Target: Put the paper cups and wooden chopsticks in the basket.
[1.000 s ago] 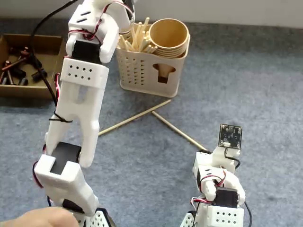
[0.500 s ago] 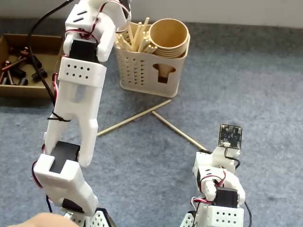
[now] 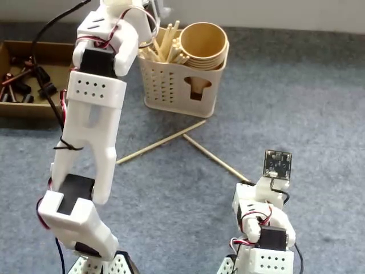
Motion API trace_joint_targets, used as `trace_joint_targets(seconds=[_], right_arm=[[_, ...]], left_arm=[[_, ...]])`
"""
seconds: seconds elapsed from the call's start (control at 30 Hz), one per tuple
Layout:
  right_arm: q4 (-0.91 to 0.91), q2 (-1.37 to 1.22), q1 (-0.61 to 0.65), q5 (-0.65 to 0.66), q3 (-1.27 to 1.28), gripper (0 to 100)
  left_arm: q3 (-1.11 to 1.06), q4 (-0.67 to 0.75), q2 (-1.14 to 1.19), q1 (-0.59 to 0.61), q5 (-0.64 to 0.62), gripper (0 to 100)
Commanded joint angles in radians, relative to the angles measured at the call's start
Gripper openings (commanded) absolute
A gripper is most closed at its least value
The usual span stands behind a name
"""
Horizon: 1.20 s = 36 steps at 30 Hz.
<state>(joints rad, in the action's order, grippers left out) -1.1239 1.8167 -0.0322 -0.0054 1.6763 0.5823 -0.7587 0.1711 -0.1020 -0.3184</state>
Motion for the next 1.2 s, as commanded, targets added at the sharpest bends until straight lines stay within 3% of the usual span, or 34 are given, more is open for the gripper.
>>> trace_joint_targets(seconds=[0.0,0.4,0.7,0.97,1.17], right_arm=[[0.015,-0.004,-0.010,0.011,0.101,0.5],[0.015,-0.004,-0.010,0.009,0.101,0.5],[0.015,-0.004,-0.010,0.009,0.101,0.5],[0.016,-0.004,-0.010,0.009,0.101,0.5],[0.016,-0.004,-0.010,0.008,0.101,0.5]], left_arm=[[0.044,-0.026,-0.079,-0.018,0.008,14],[0.042,-0.097,-0.191,-0.010,0.104,14],[0.042,-0.183,-0.283,0.159,0.106,14],[0.041,-0.405,-0.199,0.338,0.152,14],[0.041,-0.620,-0.108,0.377,0.149,14]])
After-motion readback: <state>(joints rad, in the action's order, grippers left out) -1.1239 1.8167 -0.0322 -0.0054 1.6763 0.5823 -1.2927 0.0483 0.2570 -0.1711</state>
